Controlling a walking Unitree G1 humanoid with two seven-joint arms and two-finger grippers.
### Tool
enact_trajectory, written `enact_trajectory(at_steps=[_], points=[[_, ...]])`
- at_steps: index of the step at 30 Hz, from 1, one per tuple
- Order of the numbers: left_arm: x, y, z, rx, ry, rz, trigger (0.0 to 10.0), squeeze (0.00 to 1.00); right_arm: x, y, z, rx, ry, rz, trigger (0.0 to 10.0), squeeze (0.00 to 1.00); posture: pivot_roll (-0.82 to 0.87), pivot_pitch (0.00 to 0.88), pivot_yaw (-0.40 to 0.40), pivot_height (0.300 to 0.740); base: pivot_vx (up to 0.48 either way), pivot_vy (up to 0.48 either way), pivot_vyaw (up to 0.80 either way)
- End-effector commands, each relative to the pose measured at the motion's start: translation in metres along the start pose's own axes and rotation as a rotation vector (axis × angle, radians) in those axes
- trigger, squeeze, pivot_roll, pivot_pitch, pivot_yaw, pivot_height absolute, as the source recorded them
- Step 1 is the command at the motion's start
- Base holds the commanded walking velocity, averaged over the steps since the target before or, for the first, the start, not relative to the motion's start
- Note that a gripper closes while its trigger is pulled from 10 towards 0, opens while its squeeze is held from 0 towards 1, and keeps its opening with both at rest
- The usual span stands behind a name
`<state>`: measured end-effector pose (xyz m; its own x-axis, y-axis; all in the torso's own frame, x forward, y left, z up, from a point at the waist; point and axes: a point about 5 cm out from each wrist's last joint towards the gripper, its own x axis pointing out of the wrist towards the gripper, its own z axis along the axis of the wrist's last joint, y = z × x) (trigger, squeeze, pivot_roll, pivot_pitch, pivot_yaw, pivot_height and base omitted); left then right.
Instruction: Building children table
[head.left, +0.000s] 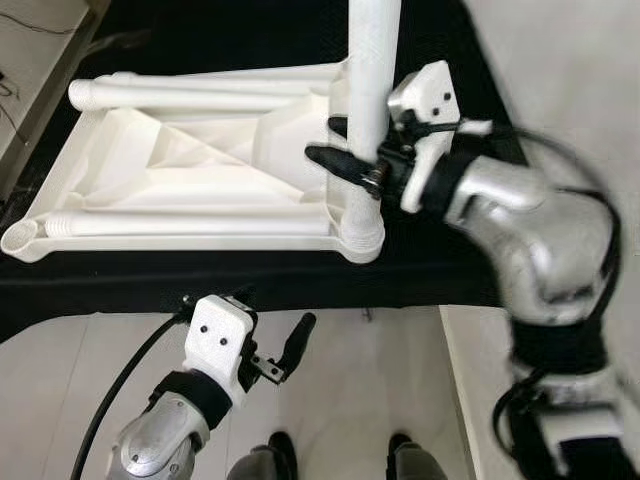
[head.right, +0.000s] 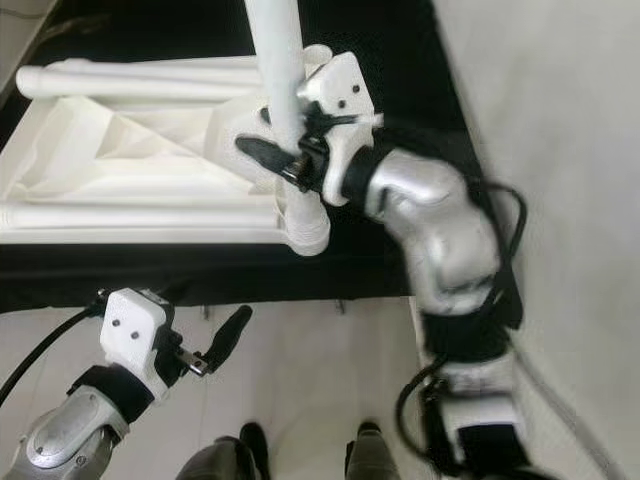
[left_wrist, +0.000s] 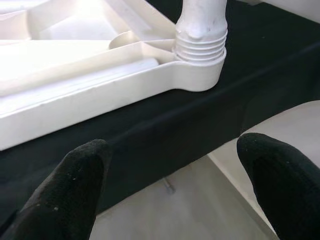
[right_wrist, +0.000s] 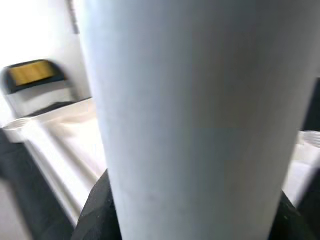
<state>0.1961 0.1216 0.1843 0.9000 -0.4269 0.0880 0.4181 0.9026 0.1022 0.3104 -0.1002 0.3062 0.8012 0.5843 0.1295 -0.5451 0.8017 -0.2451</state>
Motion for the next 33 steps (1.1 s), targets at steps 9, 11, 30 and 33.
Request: enact_trajectory(at_steps=[9, 11, 30, 33], points=[[-0.004, 0.004, -0.006, 0.003, 0.035, 0.013, 10.0, 0.00, -0.004, 0.003, -0.072, 0.175, 0.347, -0.233, 10.0, 0.00, -0.01, 0.380, 0.130, 0.740, 0.000, 0.000, 0.00], [-0.004, 0.004, -0.006, 0.004, 0.035, 0.016, 10.0, 0.00, -0.004, 0.007, -0.071, 0.191, 0.348, -0.243, 10.0, 0.00, -0.01, 0.380, 0.130, 0.740, 0.000, 0.000, 0.00], [-0.004, 0.002, -0.007, 0.003, 0.036, 0.017, 10.0, 0.00, 0.006, 0.010, -0.019, 0.214, 0.043, 0.296, 10.0, 0.00, -0.01, 0.360, 0.123, 0.740, 0.000, 0.000, 0.00], [-0.004, 0.002, -0.007, 0.003, 0.035, 0.017, 10.0, 0.00, 0.006, 0.006, -0.018, 0.172, 0.042, 0.358, 10.0, 0.00, -0.01, 0.359, 0.119, 0.740, 0.000, 0.000, 0.00]])
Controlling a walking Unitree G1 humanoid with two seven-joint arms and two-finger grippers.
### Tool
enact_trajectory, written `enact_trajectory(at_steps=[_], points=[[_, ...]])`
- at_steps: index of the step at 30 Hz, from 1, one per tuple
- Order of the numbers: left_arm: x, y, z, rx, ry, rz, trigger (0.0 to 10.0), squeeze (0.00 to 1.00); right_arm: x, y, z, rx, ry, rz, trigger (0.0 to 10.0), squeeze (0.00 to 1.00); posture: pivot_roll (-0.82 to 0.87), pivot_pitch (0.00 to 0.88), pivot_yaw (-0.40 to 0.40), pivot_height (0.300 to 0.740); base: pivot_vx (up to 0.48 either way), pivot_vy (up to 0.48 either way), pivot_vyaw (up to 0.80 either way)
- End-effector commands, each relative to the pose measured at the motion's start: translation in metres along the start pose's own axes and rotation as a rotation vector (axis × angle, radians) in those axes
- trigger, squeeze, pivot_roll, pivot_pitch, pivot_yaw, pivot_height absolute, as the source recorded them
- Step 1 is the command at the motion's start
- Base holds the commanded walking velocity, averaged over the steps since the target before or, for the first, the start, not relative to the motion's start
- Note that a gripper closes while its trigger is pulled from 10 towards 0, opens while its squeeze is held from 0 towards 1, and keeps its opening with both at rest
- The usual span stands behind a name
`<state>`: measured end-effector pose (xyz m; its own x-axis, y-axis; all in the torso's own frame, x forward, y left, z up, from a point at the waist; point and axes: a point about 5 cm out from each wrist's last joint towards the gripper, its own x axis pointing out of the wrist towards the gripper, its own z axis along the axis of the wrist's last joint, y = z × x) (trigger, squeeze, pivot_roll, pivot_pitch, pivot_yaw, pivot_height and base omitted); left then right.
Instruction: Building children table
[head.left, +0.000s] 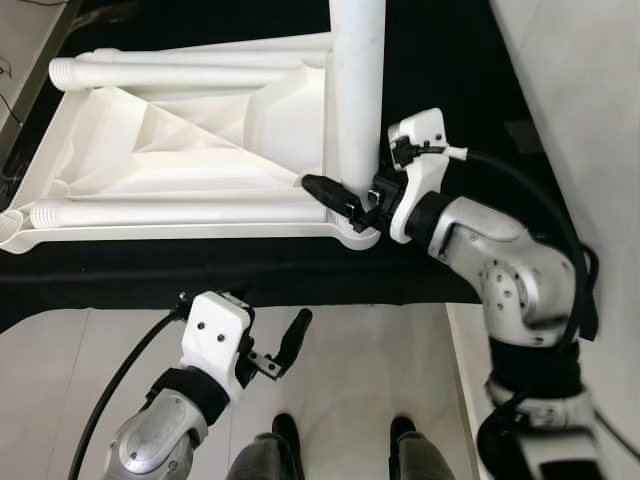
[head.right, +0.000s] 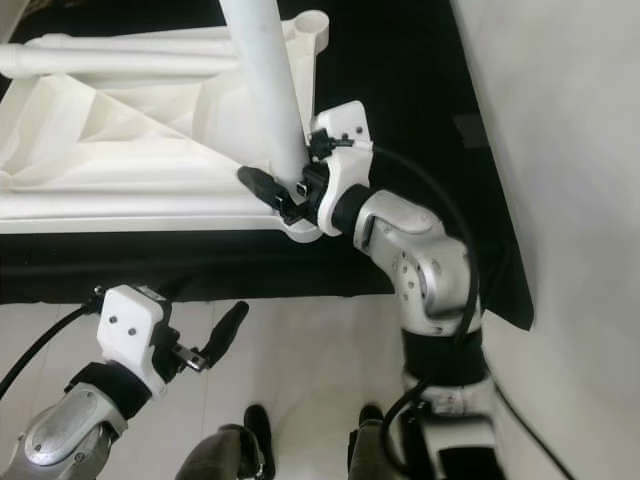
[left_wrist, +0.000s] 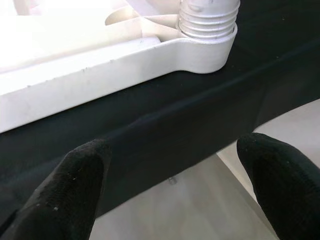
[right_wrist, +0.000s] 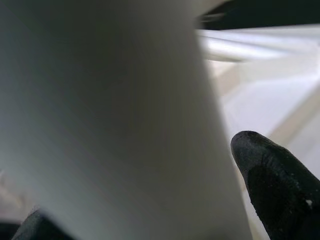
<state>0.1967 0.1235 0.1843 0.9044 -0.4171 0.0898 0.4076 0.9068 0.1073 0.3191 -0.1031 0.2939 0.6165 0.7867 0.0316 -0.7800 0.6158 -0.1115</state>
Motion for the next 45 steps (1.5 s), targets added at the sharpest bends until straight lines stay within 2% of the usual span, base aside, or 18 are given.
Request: enact_trajectory(at_steps=[1, 4, 5, 6, 12, 21, 22, 23, 24, 25, 26, 27, 28, 35, 36, 40, 41, 45], points=[[-0.003, -0.001, -0.007, -0.003, 0.036, 0.006, 10.0, 0.00, 0.005, 0.006, -0.003, -0.016, 0.007, 0.109, 10.0, 0.00, -0.01, 0.359, 0.119, 0.740, 0.000, 0.000, 0.00], [-0.004, -0.002, -0.007, -0.005, 0.035, 0.006, 10.0, 0.00, 0.005, 0.000, 0.004, -0.065, -0.001, 0.193, 10.0, 0.00, -0.01, 0.355, 0.117, 0.740, 0.000, 0.000, 0.00], [-0.004, -0.002, -0.007, -0.005, 0.035, 0.006, 10.0, 0.00, 0.006, -0.002, 0.007, -0.101, 0.001, 0.230, 7.3, 0.00, -0.01, 0.354, 0.114, 0.740, 0.000, 0.000, 0.00], [-0.004, -0.002, -0.007, -0.005, 0.035, 0.006, 10.0, 0.00, 0.007, -0.004, 0.009, -0.126, 0.004, 0.254, 0.0, 0.00, -0.01, 0.354, 0.114, 0.740, 0.000, 0.000, 0.00], [-0.003, -0.003, -0.007, -0.005, 0.034, 0.007, 10.0, 0.00, 0.011, -0.011, 0.013, -0.194, 0.040, 0.319, 0.0, 0.00, -0.01, 0.358, 0.113, 0.740, 0.000, 0.000, 0.00], [-0.003, -0.003, -0.006, -0.007, 0.032, 0.005, 10.0, 0.00, 0.010, -0.017, 0.000, -0.188, 0.100, 0.241, 0.0, 0.00, -0.02, 0.365, 0.111, 0.740, 0.000, 0.000, 0.00], [-0.003, -0.003, -0.006, -0.008, 0.031, 0.005, 10.0, 0.00, 0.005, -0.013, -0.021, -0.131, 0.127, 0.056, 0.0, 0.00, -0.02, 0.370, 0.105, 0.740, 0.000, 0.000, 0.00], [-0.004, -0.002, -0.006, -0.007, 0.031, 0.006, 10.0, 0.00, -0.001, -0.018, -0.039, -0.175, 0.180, -0.299, 0.0, 0.00, -0.02, 0.371, 0.104, 0.740, 0.000, 0.000, 0.00], [-0.004, -0.002, -0.006, -0.007, 0.031, 0.006, 10.0, 0.00, -0.001, -0.018, -0.039, -0.175, 0.180, -0.299, 0.0, 0.00, -0.02, 0.371, 0.104, 0.740, 0.000, 0.000, 0.00], [-0.004, -0.002, -0.006, -0.006, 0.031, 0.007, 10.0, 0.00, -0.010, -0.021, -0.048, -0.220, 0.207, -0.557, 0.0, 0.00, -0.02, 0.371, 0.104, 0.740, 0.000, 0.000, 0.00], [-0.004, -0.002, -0.006, -0.006, 0.031, 0.007, 10.0, 0.00, -0.010, -0.021, -0.048, -0.220, 0.207, -0.557, 0.0, 0.00, -0.02, 0.371, 0.104, 0.740, 0.000, 0.000, 0.00], [-0.003, 0.000, -0.005, -0.005, 0.030, 0.010, 10.0, 0.00, -0.021, 0.024, -0.078, -0.115, 0.241, -0.623, 0.0, 0.00, -0.02, 0.369, 0.114, 0.740, 0.000, 0.000, 0.00], [-0.003, 0.001, -0.005, -0.005, 0.030, 0.010, 10.0, 0.00, -0.022, 0.037, -0.083, -0.068, 0.239, -0.575, 0.0, 0.00, -0.02, 0.369, 0.114, 0.740, 0.000, 0.000, 0.00], [-0.002, 0.002, -0.007, 0.010, 0.035, 0.010, 10.0, 0.00, 0.001, 0.034, -0.081, 0.002, 0.211, -0.520, 0.0, 0.00, -0.01, 0.352, 0.123, 0.740, 0.000, 0.000, 0.00], [-0.001, 0.002, -0.008, 0.011, 0.034, 0.008, 10.0, 0.00, 0.007, 0.031, -0.077, -0.011, 0.191, -0.495, 9.6, 0.00, -0.02, 0.353, 0.122, 0.740, 0.000, 0.000, 0.00], [0.000, 0.003, -0.008, 0.010, 0.031, 0.020, 10.0, 0.00, 0.013, 0.030, -0.068, 0.026, 0.107, -0.428, 10.0, 0.00, -0.02, 0.350, 0.117, 0.740, 0.000, 0.000, 0.00], [0.000, 0.003, -0.008, 0.011, 0.031, 0.022, 10.0, 0.00, 0.016, 0.031, -0.062, 0.055, 0.064, -0.370, 10.0, 1.00, -0.01, 0.349, 0.113, 0.740, 0.000, 0.000, 0.00], [0.000, 0.003, -0.008, 0.011, 0.030, 0.023, 10.0, 0.00, 0.019, 0.031, -0.047, 0.070, -0.017, -0.304, 10.0, 1.00, -0.01, 0.349, 0.112, 0.740, 0.000, 0.000, 0.00]])
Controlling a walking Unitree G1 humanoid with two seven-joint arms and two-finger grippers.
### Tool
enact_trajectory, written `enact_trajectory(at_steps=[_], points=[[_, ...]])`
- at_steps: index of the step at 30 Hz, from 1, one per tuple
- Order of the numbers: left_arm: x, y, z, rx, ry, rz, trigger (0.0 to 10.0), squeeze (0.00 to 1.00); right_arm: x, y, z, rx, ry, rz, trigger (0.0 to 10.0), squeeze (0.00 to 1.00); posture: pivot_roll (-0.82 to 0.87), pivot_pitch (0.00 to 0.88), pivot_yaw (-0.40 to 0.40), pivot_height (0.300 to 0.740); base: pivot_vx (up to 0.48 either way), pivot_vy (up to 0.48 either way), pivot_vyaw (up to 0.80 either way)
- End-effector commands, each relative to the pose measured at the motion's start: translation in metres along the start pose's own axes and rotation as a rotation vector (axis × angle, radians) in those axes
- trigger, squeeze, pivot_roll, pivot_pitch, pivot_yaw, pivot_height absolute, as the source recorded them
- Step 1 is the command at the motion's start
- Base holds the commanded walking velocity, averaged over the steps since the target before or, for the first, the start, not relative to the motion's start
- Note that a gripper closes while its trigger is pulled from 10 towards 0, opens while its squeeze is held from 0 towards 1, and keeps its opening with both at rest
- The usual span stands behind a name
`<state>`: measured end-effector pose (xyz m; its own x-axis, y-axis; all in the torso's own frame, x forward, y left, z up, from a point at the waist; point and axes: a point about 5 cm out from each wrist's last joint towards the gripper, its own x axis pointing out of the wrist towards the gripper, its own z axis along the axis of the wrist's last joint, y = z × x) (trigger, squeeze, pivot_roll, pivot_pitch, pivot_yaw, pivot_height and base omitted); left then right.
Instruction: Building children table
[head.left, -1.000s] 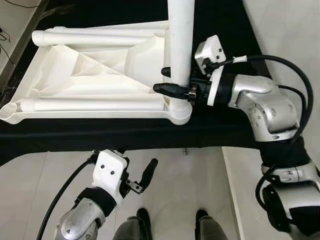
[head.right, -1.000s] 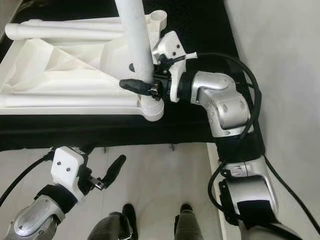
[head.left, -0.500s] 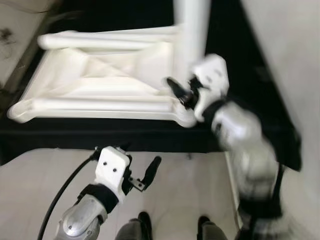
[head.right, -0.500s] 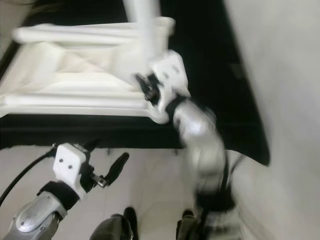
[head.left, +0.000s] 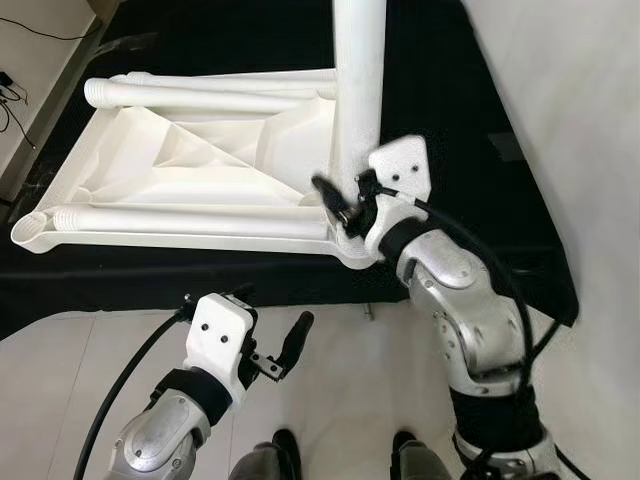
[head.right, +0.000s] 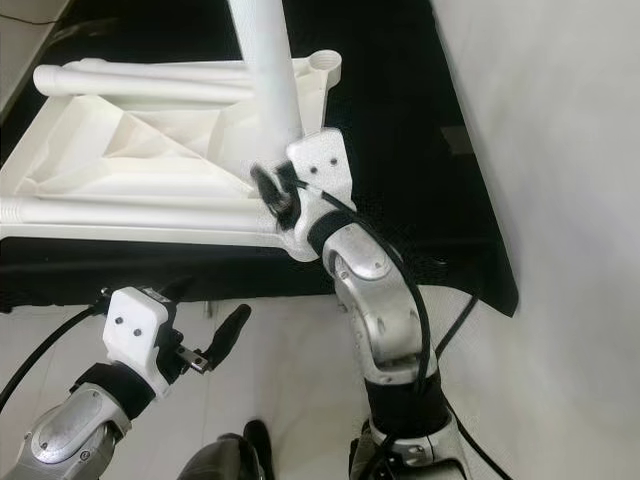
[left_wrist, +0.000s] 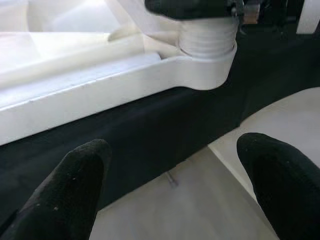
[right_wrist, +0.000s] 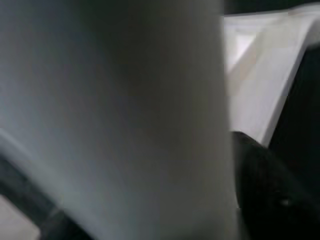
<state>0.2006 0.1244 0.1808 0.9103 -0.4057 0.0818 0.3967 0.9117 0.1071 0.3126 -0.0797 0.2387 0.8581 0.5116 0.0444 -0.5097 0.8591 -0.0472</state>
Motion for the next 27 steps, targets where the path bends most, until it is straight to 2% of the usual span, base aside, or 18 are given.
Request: enact_trajectory(at_steps=[1, 3, 4, 6, 7, 8, 9, 13, 16, 17, 21, 27], points=[[-0.002, 0.000, -0.004, 0.010, 0.019, 0.010, 10.0, 0.00, 0.009, 0.004, 0.018, -0.017, -0.068, 0.198, 10.0, 1.00, -0.01, 0.348, 0.108, 0.740, 0.000, 0.000, 0.00], [-0.002, 0.000, -0.004, 0.011, 0.019, 0.010, 10.0, 0.00, 0.010, 0.004, 0.021, -0.027, -0.074, 0.233, 10.0, 1.00, -0.01, 0.348, 0.108, 0.740, 0.000, 0.000, 0.00], [-0.002, 0.000, -0.004, 0.010, 0.018, 0.011, 10.0, 0.00, 0.011, 0.003, 0.024, -0.064, -0.073, 0.295, 10.0, 0.80, -0.01, 0.348, 0.106, 0.740, 0.000, 0.000, 0.00], [-0.002, 0.000, -0.004, 0.010, 0.018, 0.011, 10.0, 0.00, 0.012, 0.002, 0.025, -0.087, -0.070, 0.329, 10.0, 0.80, -0.01, 0.348, 0.106, 0.740, 0.000, 0.000, 0.00], [-0.002, -0.001, -0.004, 0.010, 0.018, 0.012, 10.0, 0.00, 0.013, 0.000, 0.029, -0.131, -0.069, 0.409, 10.0, 0.00, 0.00, 0.348, 0.103, 0.740, 0.000, 0.000, 0.00], [-0.003, -0.001, -0.004, 0.011, 0.017, 0.014, 10.0, 0.00, 0.013, -0.006, 0.037, -0.209, -0.050, 0.561, 10.0, 0.00, 0.00, 0.348, 0.100, 0.740, 0.000, 0.000, 0.00], [-0.003, -0.001, -0.004, 0.011, 0.017, 0.014, 10.0, 0.00, 0.013, -0.006, 0.037, -0.209, -0.050, 0.561, 10.0, 0.00, 0.00, 0.348, 0.100, 0.740, 0.000, 0.000, 0.00], [-0.003, -0.002, -0.005, 0.011, 0.016, 0.017, 10.0, 0.00, 0.013, -0.015, 0.041, -0.286, 0.001, 0.696, 10.0, 0.00, 0.00, 0.346, 0.101, 0.740, 0.000, 0.000, 0.00], [-0.003, -0.002, -0.005, 0.011, 0.016, 0.017, 10.0, 0.00, 0.013, -0.016, 0.042, -0.297, 0.009, 0.722, 10.0, 0.00, 0.00, 0.346, 0.101, 0.740, 0.000, 0.000, 0.00], [-0.004, -0.002, -0.005, 0.009, 0.017, 0.016, 10.0, 0.00, 0.014, -0.022, 0.042, -0.335, 0.046, 0.760, 0.0, 0.00, 0.00, 0.346, 0.104, 0.740, 0.000, 0.000, 0.00], [-0.004, -0.003, -0.005, 0.007, 0.018, 0.013, 10.0, 0.00, 0.015, -0.027, 0.041, -0.377, 0.084, 0.761, 0.0, 0.00, 0.00, 0.344, 0.101, 0.740, 0.000, 0.000, 0.00], [-0.003, -0.003, -0.006, 0.006, 0.018, 0.014, 10.0, 0.00, 0.011, -0.031, 0.035, -0.331, 0.112, 0.735, 0.0, 0.00, -0.01, 0.342, 0.107, 0.740, 0.000, 0.000, 0.00]])
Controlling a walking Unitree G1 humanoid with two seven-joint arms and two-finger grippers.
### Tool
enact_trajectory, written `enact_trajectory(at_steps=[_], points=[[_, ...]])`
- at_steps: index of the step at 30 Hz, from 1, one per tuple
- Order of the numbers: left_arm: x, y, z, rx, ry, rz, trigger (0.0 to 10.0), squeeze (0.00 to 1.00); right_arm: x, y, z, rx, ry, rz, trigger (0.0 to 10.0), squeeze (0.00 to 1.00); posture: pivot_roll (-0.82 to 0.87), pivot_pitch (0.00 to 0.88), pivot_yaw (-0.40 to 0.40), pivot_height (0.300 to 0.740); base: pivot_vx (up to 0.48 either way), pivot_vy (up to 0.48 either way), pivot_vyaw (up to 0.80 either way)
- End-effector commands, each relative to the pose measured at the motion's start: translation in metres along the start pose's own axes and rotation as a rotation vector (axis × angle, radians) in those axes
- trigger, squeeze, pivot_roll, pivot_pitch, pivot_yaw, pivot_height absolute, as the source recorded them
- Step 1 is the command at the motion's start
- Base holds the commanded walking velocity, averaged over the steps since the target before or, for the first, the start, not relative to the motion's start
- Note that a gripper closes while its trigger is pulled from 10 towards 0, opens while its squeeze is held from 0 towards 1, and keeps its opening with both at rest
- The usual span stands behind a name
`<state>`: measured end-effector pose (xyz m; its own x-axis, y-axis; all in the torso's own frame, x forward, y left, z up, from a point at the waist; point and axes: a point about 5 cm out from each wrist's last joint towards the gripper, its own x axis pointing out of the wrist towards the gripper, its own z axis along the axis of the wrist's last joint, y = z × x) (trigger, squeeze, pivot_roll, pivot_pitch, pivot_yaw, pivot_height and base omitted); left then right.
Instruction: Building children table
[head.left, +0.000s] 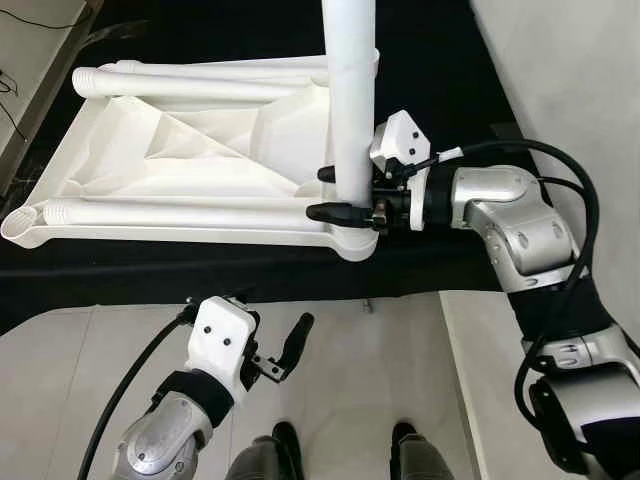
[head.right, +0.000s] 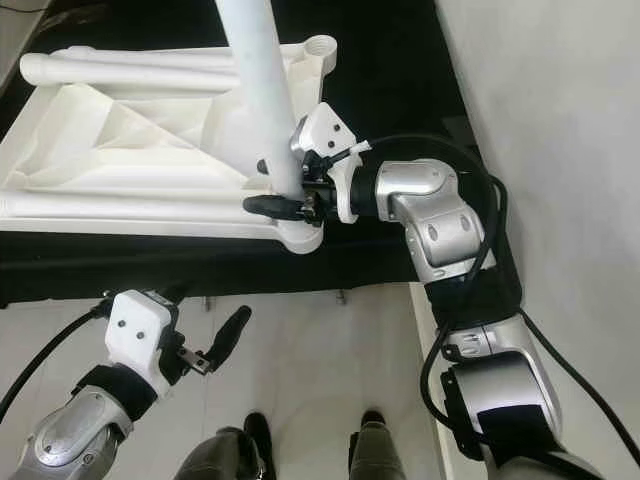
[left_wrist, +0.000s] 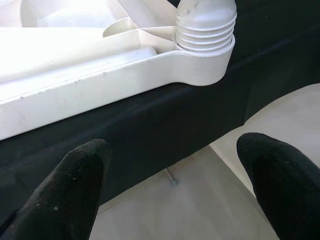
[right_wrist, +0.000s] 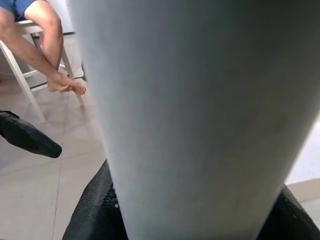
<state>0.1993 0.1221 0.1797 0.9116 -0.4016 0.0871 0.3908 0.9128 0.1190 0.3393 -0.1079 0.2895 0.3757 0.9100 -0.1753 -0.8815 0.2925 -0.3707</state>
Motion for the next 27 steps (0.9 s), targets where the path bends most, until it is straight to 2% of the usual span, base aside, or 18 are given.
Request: enact_trajectory(at_steps=[1, 2, 5, 6, 7, 8, 9, 10, 11, 12, 14, 19, 20, 21, 22, 24, 25, 27], points=[[-0.003, 0.000, -0.005, -0.006, 0.023, 0.009, 10.0, 0.00, 0.007, 0.012, -0.011, 0.052, 0.021, 0.060, 0.0, 0.00, -0.01, 0.339, 0.106, 0.740, 0.000, 0.000, 0.00], [-0.003, 0.000, -0.006, -0.006, 0.024, 0.008, 10.0, 0.00, 0.005, 0.014, -0.018, 0.082, 0.035, 0.014, 0.0, 0.00, -0.02, 0.336, 0.103, 0.740, 0.000, 0.000, 0.00], [-0.003, -0.001, -0.006, -0.006, 0.024, 0.008, 10.0, 0.00, 0.004, 0.016, -0.023, 0.102, 0.046, -0.019, 0.0, 0.00, -0.02, 0.336, 0.103, 0.740, 0.000, 0.000, 0.00], [-0.003, -0.001, -0.006, -0.006, 0.024, 0.007, 10.0, 0.00, 0.004, 0.020, -0.031, 0.139, 0.068, -0.087, 0.0, 0.00, -0.02, 0.335, 0.101, 0.740, 0.000, 0.000, 0.00], [-0.004, 0.000, -0.006, -0.007, 0.023, 0.007, 10.0, 0.00, 0.008, 0.029, -0.050, 0.231, 0.152, -0.228, 0.0, 0.00, -0.02, 0.334, 0.092, 0.740, 0.000, 0.000, 0.00], [-0.004, 0.000, -0.006, -0.007, 0.023, 0.007, 10.0, 0.00, 0.008, 0.029, -0.050, 0.231, 0.152, -0.228, 0.0, 0.00, -0.02, 0.334, 0.092, 0.740, 0.000, 0.000, 0.00], [-0.004, 0.001, -0.006, -0.007, 0.023, 0.008, 10.0, 0.00, 0.008, 0.033, -0.067, 0.284, 0.244, -0.445, 0.0, 0.00, -0.02, 0.333, 0.094, 0.740, 0.000, 0.000, 0.00], [-0.004, 0.001, -0.006, -0.007, 0.022, 0.009, 10.0, 0.00, 0.008, 0.047, -0.079, 0.321, 0.299, -0.605, 0.0, 0.00, -0.02, 0.330, 0.095, 0.740, 0.000, 0.000, 0.00], [-0.004, 0.001, -0.006, -0.007, 0.022, 0.009, 10.0, 0.00, 0.008, 0.047, -0.079, 0.321, 0.299, -0.605, 0.0, 0.00, -0.02, 0.330, 0.095, 0.740, 0.000, 0.000, 0.00], [-0.003, 0.001, -0.006, -0.005, 0.022, 0.010, 10.0, 0.00, 0.012, 0.059, -0.082, 0.356, 0.303, -0.714, 0.0, 0.00, -0.01, 0.328, 0.099, 0.740, 0.000, 0.000, 0.00], [-0.002, 0.002, -0.007, -0.001, 0.022, 0.013, 10.0, 0.00, 0.023, 0.068, -0.076, 0.372, 0.257, -0.760, 0.0, 0.00, -0.01, 0.327, 0.102, 0.740, 0.000, 0.000, 0.00], [-0.002, 0.003, -0.007, 0.001, 0.022, 0.014, 10.0, 0.00, 0.036, 0.061, -0.068, 0.373, 0.213, -0.729, 0.0, 0.00, -0.01, 0.327, 0.100, 0.740, 0.000, 0.000, 0.00], [-0.002, 0.003, -0.007, 0.002, 0.022, 0.015, 10.0, 0.00, 0.037, 0.058, -0.066, 0.370, 0.195, -0.725, 2.2, 0.00, -0.01, 0.327, 0.097, 0.740, 0.000, 0.000, 0.00], [-0.002, 0.003, -0.007, 0.002, 0.022, 0.015, 10.0, 0.00, 0.037, 0.058, -0.066, 0.370, 0.195, -0.725, 2.2, 0.00, -0.01, 0.327, 0.097, 0.740, 0.000, 0.000, 0.00], [-0.002, 0.003, -0.007, 0.002, 0.021, 0.018, 10.0, 0.00, 0.039, 0.056, -0.062, 0.372, 0.163, -0.713, 10.0, 0.00, -0.01, 0.327, 0.097, 0.740, 0.000, 0.000, 0.00], [-0.002, 0.003, -0.006, 0.003, 0.019, 0.023, 10.0, 0.00, 0.040, 0.054, -0.058, 0.386, 0.118, -0.682, 10.0, 0.00, -0.01, 0.332, 0.097, 0.740, 0.000, 0.000, 0.00], [-0.002, 0.004, -0.006, 0.004, 0.017, 0.030, 10.0, 0.00, 0.040, 0.052, -0.049, 0.412, 0.044, -0.632, 10.0, 1.00, -0.01, 0.333, 0.096, 0.740, 0.000, 0.000, 0.00], [-0.002, 0.004, -0.006, 0.004, 0.016, 0.031, 10.0, 0.00, 0.041, 0.052, -0.043, 0.413, 0.012, -0.608, 10.0, 1.00, -0.01, 0.334, 0.095, 0.740, 0.000, 0.000, 0.00]])
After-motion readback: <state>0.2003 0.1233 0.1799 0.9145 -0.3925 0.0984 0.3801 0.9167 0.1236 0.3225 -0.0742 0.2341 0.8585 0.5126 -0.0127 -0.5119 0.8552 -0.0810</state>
